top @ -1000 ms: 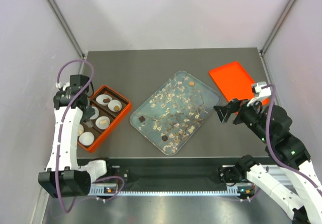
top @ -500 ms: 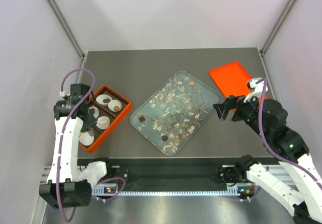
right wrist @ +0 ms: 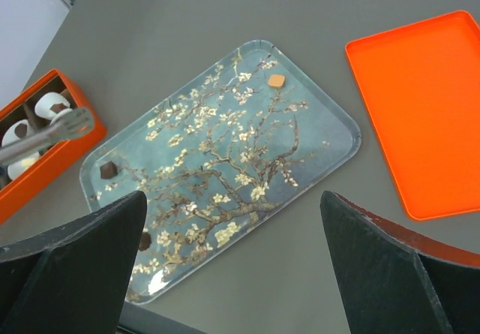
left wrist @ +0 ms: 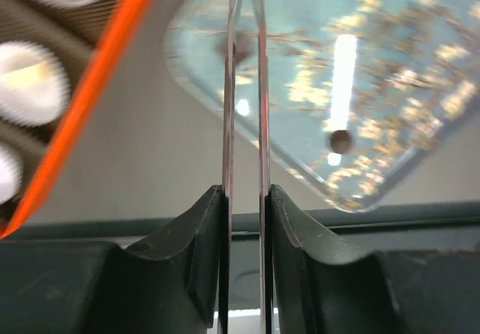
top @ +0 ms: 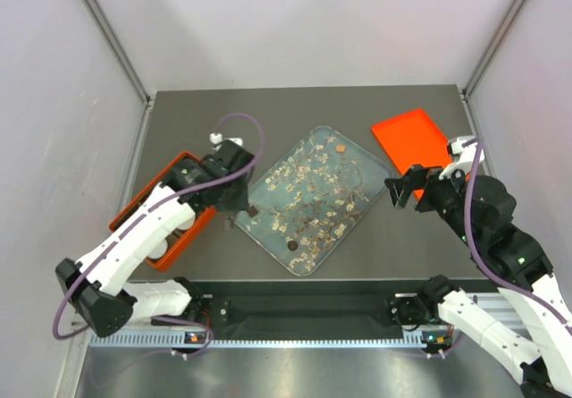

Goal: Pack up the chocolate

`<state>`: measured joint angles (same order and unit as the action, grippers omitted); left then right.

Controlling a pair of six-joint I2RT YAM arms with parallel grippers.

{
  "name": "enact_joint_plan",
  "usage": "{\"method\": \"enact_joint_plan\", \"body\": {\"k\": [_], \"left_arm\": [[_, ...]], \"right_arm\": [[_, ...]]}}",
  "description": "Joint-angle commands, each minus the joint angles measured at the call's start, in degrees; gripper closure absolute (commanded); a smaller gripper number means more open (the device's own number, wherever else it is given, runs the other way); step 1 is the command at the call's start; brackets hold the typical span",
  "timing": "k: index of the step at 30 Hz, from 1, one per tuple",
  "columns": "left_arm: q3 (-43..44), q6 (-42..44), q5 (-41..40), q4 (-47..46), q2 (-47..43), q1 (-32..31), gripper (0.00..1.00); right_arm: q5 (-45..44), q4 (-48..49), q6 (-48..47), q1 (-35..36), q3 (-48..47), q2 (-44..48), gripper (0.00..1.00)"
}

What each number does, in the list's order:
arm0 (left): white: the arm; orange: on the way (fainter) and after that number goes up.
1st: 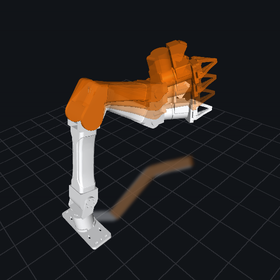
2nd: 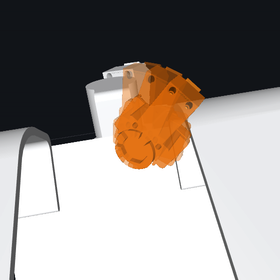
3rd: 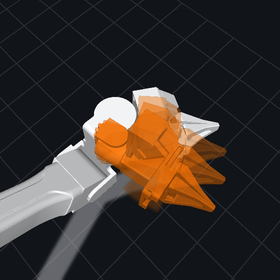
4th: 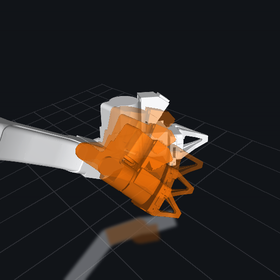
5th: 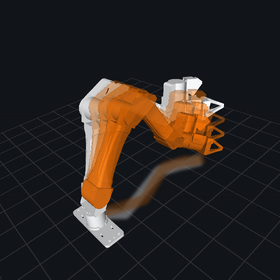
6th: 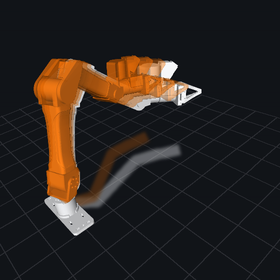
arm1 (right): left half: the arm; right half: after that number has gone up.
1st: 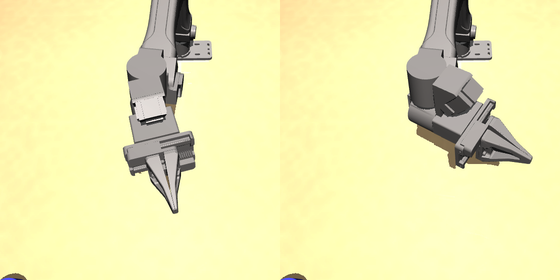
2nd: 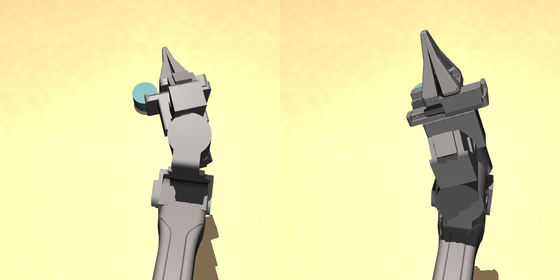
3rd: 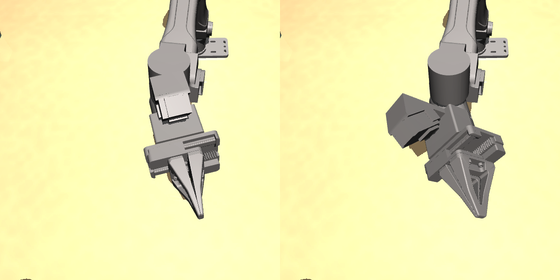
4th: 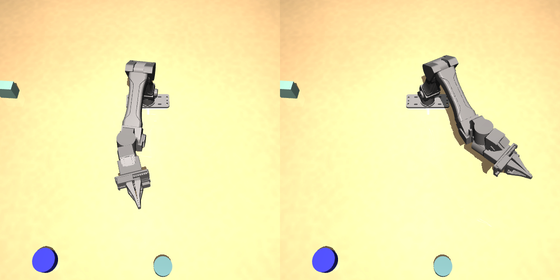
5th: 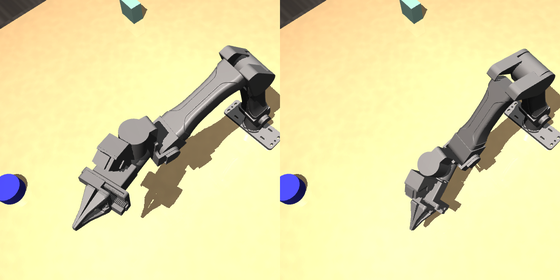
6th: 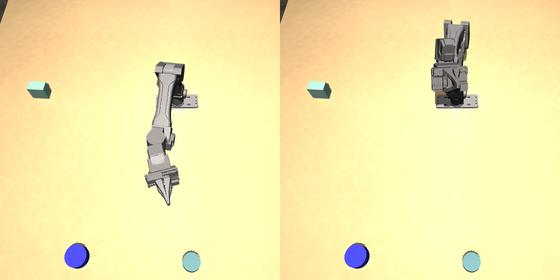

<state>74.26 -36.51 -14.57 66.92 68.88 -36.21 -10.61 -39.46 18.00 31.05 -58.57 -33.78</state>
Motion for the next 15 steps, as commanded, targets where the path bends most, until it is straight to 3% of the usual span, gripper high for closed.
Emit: {"method": "enact_joint_plan", "body": {"k": [1,4,9,15], "left_arm": [[0.19,-4.70,-4.33,-8.62,-0.24,-9.46,0.65],[-2.71,-6.54,-7.21,-14.43,-0.94,-15.64,0.64],[-5.36,-4.37,-6.70,-24.98,2.64,-19.95,0.61],[-1.14,-8.29,-13.99,-21.23,8.45,-22.59,0.59]], "right_arm": [[-3.09,0.70,-0.86,1.03,0.29,-0.15,0.00],[-3.54,1.14,-0.34,1.03,2.48,0.20,0.00],[-1.52,3.34,0.90,1.03,6.97,-0.14,0.00],[-1.61,3.78,0.11,0.94,7.68,-1.64,0.00]]}}
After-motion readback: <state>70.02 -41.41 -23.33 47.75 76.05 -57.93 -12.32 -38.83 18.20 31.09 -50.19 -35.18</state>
